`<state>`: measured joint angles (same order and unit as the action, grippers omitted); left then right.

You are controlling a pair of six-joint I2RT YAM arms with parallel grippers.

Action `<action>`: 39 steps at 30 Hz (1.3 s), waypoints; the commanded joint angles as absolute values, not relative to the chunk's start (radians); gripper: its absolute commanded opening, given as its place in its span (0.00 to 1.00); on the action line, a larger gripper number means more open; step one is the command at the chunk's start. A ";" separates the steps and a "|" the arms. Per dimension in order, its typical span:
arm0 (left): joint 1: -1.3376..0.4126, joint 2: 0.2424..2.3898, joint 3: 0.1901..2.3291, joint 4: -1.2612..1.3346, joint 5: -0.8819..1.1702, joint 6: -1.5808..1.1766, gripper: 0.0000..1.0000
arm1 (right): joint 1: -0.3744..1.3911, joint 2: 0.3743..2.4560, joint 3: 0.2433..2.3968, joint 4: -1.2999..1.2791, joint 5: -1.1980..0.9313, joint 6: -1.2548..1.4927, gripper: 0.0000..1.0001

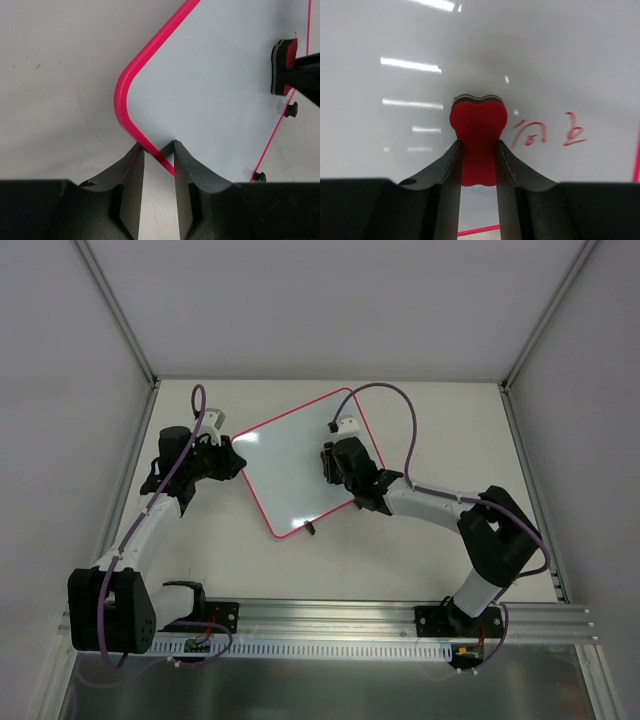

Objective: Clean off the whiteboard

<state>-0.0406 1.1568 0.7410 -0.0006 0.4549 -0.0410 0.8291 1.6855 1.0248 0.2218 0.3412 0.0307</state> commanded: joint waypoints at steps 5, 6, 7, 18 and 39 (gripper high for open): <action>-0.074 1.150 0.730 -0.009 0.489 0.035 0.00 | 0.654 1.710 0.948 0.163 0.425 0.057 0.00; -0.074 1.149 0.730 -0.011 0.489 0.034 0.00 | 0.641 1.713 0.946 0.163 0.428 0.058 0.00; -0.074 1.149 0.730 -0.011 0.489 0.037 0.00 | 0.618 1.713 0.942 0.161 0.428 0.061 0.00; -0.074 1.144 0.729 -0.015 0.472 0.051 0.00 | 0.568 1.703 0.953 0.161 0.369 0.075 0.00; -0.072 1.173 0.739 -0.017 0.488 0.041 0.00 | 0.959 1.812 1.150 0.158 0.110 0.089 0.00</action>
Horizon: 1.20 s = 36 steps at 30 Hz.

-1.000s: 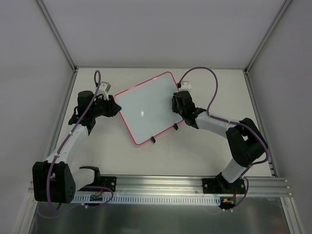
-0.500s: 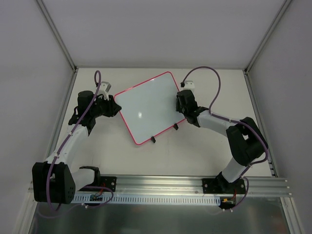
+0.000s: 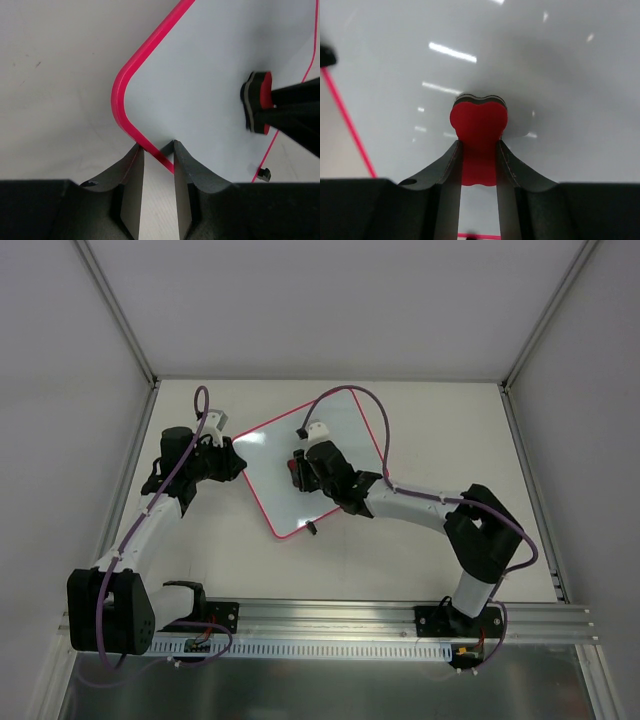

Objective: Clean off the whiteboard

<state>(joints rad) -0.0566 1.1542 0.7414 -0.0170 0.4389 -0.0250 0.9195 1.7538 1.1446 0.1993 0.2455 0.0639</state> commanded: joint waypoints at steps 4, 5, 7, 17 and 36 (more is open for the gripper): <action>-0.074 1.177 0.742 -0.015 0.486 0.040 0.00 | 0.976 1.770 1.158 0.155 0.156 0.055 0.00; -0.072 1.177 0.742 -0.015 0.486 0.040 0.00 | 0.974 1.755 1.157 0.153 0.179 0.020 0.00; -0.074 1.172 0.741 -0.017 0.480 0.038 0.00 | 0.968 1.704 1.147 0.152 0.239 -0.024 0.00; -0.074 1.169 0.742 -0.018 0.463 0.038 0.00 | 0.701 1.464 0.985 0.124 0.359 -0.003 0.00; -0.074 1.183 0.753 -0.021 0.436 0.023 0.10 | 0.126 1.637 0.999 -0.251 0.350 0.356 0.20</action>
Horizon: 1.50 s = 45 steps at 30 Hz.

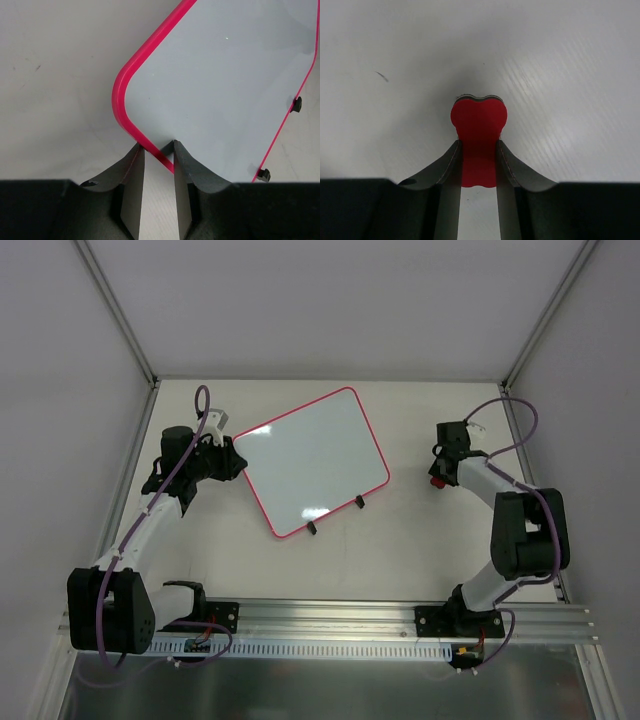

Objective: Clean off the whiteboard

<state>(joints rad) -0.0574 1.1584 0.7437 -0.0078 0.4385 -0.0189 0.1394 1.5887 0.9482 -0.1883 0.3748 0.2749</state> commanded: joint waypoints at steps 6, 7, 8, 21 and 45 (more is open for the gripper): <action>-0.072 1.180 0.752 -0.023 0.437 0.018 0.18 | 0.081 1.690 1.000 -0.252 0.324 0.396 0.25; -0.074 1.177 0.753 -0.023 0.434 0.018 0.20 | 0.080 1.690 1.000 -0.252 0.324 0.391 0.27; -0.074 1.177 0.752 -0.023 0.436 0.020 0.22 | 0.080 1.690 1.000 -0.252 0.322 0.377 0.29; -0.074 1.131 0.790 -0.049 0.396 0.003 0.75 | 0.078 1.537 0.986 -0.308 0.344 0.334 0.95; -0.074 0.831 1.470 -0.601 -0.193 -0.115 0.99 | 0.077 0.792 1.413 -0.440 0.350 -0.353 0.99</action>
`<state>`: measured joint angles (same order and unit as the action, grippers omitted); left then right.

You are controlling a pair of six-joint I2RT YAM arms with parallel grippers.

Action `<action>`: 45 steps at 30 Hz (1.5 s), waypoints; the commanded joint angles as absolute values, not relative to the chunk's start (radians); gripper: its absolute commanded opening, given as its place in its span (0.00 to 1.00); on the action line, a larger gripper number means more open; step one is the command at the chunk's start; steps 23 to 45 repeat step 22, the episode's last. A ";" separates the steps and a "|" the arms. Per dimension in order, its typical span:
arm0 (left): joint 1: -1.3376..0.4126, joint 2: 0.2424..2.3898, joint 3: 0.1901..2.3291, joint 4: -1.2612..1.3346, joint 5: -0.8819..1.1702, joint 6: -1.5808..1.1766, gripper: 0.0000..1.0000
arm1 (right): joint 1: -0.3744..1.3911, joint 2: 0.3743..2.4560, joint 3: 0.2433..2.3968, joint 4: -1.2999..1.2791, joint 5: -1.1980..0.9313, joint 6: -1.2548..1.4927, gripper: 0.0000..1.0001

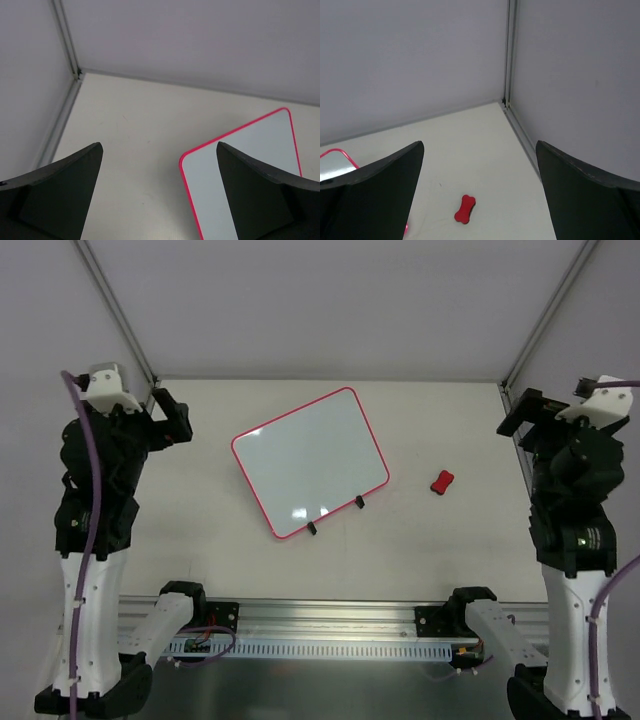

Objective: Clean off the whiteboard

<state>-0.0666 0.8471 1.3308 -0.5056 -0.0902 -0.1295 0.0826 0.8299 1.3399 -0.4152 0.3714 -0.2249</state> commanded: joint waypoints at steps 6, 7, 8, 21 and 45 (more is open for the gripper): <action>-0.075 0.838 1.725 -0.704 -0.221 -0.055 0.99 | 0.080 0.736 1.537 -0.460 0.364 -0.402 0.99; -0.077 0.839 1.750 -0.713 -0.225 -0.043 0.99 | 0.080 0.730 1.543 -0.460 0.362 -0.403 0.99; -0.078 0.838 1.773 -0.725 -0.224 -0.037 0.99 | 0.080 0.726 1.552 -0.460 0.353 -0.408 0.99; -0.110 0.813 1.852 -0.746 -0.229 -0.009 0.99 | 0.090 0.680 1.577 -0.463 0.318 -0.416 0.99; -0.112 0.810 1.850 -0.746 -0.235 -0.009 0.99 | 0.089 0.680 1.574 -0.463 0.316 -0.414 0.99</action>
